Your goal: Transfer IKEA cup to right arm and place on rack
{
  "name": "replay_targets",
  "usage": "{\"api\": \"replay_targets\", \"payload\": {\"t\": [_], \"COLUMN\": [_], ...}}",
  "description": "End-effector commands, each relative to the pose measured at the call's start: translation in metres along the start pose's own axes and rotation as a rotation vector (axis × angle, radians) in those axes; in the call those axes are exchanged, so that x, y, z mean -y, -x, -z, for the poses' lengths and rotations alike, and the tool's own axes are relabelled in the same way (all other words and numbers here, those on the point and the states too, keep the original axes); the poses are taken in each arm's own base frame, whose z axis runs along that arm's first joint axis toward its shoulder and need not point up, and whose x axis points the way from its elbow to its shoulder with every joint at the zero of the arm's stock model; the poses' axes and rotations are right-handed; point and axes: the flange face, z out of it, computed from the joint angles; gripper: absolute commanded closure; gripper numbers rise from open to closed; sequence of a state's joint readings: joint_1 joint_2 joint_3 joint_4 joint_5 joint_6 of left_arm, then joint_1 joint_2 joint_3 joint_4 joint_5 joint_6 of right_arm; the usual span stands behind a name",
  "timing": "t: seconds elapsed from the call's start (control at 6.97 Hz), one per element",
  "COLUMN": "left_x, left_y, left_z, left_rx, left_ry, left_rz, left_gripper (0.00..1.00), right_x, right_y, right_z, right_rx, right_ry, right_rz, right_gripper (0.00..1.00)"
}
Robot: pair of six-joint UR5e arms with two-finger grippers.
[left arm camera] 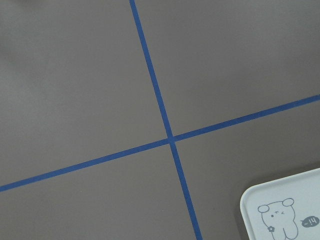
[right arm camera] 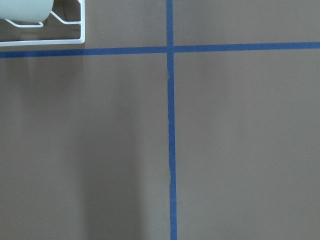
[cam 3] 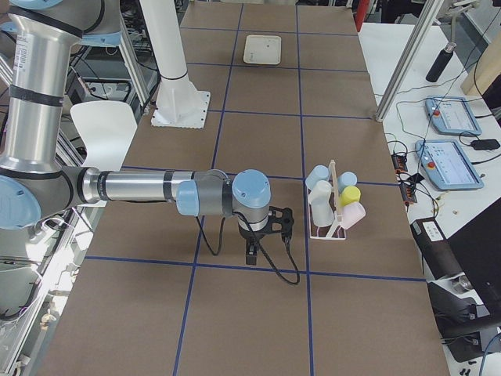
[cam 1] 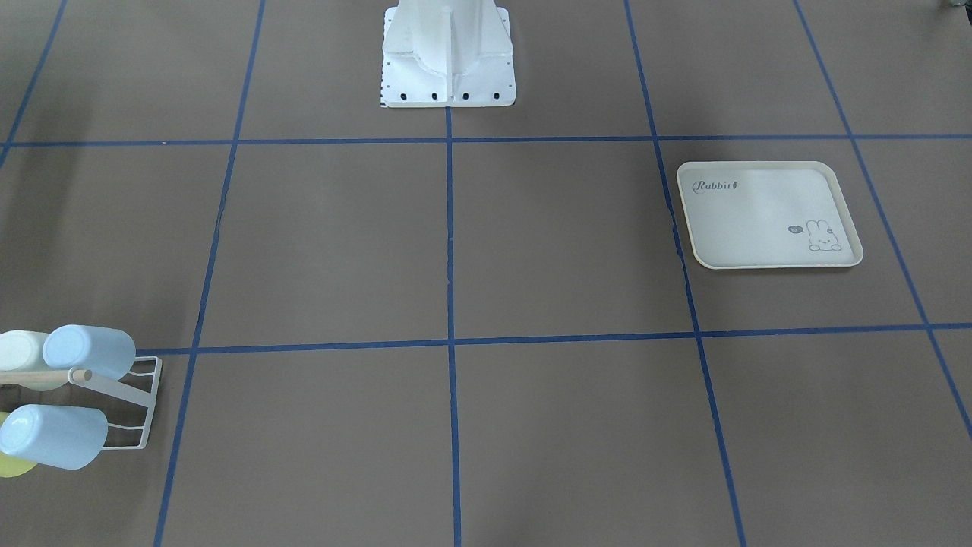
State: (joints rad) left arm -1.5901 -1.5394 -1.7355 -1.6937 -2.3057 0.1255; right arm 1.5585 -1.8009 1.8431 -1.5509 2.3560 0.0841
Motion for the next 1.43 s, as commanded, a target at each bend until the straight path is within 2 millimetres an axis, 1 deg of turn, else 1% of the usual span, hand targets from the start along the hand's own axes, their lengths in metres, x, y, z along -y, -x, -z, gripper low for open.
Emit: {"api": "replay_targets", "payload": {"t": [0.0, 0.72, 0.86, 1.29], "left_x": [-0.0009, 0.0012, 0.0043, 0.0047], "left_y": [0.0011, -0.0002, -0.0036, -0.0028], "left_z": [-0.0008, 0.0007, 0.0049, 0.0042], "left_rx": [0.000, -0.001, 0.000, 0.002], "left_ry": [0.002, -0.003, -0.012, -0.010], "left_rz": [0.002, -0.002, -0.009, -0.011], "left_gripper": [0.00, 0.00, 0.00, 0.00], "right_x": [0.0001, 0.0001, -0.0013, -0.0042], "right_y": [-0.0001, 0.0005, -0.0004, -0.0009], "right_z": [-0.0002, 0.0003, -0.0005, -0.0021], "right_rx": [0.000, 0.002, 0.002, 0.015], "right_ry": [-0.001, -0.008, -0.006, 0.000], "right_rz": [0.000, 0.006, 0.004, 0.000], "right_gripper": [0.00, 0.00, 0.00, 0.00]}}
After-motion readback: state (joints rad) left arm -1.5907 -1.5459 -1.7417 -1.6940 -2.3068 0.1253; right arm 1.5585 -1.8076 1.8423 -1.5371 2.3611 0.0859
